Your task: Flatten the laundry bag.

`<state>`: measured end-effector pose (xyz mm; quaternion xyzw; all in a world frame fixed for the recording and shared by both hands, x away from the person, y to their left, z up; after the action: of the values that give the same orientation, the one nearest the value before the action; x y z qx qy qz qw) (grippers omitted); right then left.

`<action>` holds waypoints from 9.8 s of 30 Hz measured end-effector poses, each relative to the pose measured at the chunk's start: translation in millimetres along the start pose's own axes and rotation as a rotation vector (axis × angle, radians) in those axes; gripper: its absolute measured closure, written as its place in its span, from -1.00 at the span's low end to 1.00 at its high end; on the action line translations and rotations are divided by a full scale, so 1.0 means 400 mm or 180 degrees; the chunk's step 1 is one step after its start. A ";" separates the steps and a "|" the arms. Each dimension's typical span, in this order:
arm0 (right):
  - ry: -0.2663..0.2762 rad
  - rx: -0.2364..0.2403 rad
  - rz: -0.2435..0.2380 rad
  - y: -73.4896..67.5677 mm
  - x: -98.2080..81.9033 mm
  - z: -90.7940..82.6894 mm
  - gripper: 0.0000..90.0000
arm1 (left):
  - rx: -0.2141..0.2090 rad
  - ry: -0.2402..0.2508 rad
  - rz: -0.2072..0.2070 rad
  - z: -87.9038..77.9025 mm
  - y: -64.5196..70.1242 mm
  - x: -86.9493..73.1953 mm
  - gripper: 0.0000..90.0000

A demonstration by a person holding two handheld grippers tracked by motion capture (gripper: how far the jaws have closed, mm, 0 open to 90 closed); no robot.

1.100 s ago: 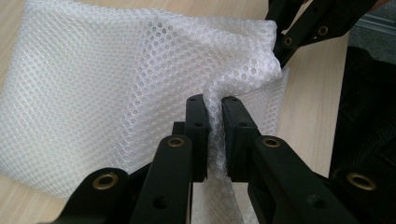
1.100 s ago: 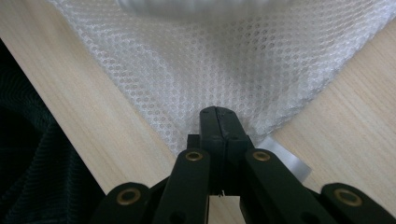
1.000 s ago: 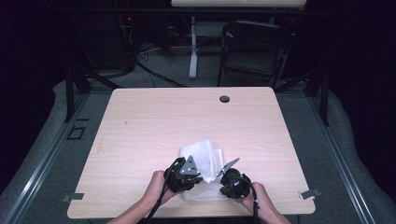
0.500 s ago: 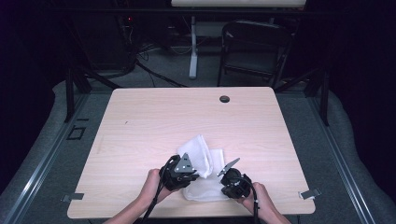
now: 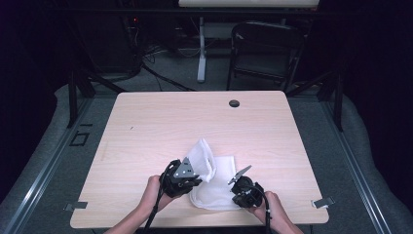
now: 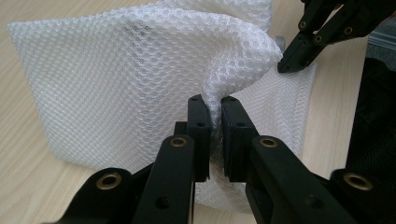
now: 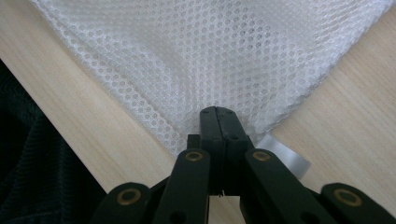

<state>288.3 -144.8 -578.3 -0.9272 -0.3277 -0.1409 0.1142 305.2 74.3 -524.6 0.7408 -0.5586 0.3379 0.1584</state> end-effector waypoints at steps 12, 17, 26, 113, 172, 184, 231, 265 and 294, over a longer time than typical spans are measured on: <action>-0.0007 -0.0011 0.0026 -0.002 -0.010 -0.003 1.00 | 0.0098 -0.0005 -0.0168 -0.038 -0.017 -0.047 0.87; -0.0032 -0.0045 0.0027 -0.004 -0.011 -0.005 1.00 | 0.0121 -0.0029 -0.0229 -0.045 -0.028 -0.064 0.87; 0.0049 0.0058 -0.0016 0.006 0.003 -0.011 1.00 | 0.0090 -0.0049 -0.0220 -0.031 -0.029 -0.062 0.87; 0.0299 0.0099 -0.0130 0.073 0.000 -0.050 0.12 | 0.0034 -0.0393 -0.0478 -0.035 -0.048 -0.119 -0.65; 0.0612 0.0187 -0.0139 0.044 0.026 -0.094 1.00 | -0.0520 -0.0376 0.0035 0.133 0.036 -0.017 -0.09; 0.0614 0.0205 -0.0124 0.043 0.029 -0.095 1.00 | -0.0547 -0.0361 0.0055 0.142 0.040 -0.014 0.15; 0.0834 0.0081 -0.0461 -0.010 0.017 -0.068 1.00 | -0.0306 -0.0254 -0.0194 0.136 0.014 0.045 0.94; 0.0443 0.0044 -0.0652 -0.014 0.020 0.027 1.00 | -0.0281 -0.0094 -0.0351 0.102 -0.060 0.091 0.93; 0.0239 0.0218 -0.0654 -0.013 0.020 0.021 1.00 | 0.0028 -0.0106 -0.0254 0.048 -0.175 0.188 0.93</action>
<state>292.5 -133.8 -582.9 -0.8784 -0.4211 -0.1752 0.1430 387.9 31.0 -477.6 0.7686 -0.5297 0.3214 0.1592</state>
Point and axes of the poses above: each handheld gripper's, and its own axes: z roughly forward along the jaws, x roughly out of its top, y roughly to its right, the point moved 3 cm from there along z, roughly forward along the jaws, and after that the axes turned 8 degrees about z, right-handed, at the moved point
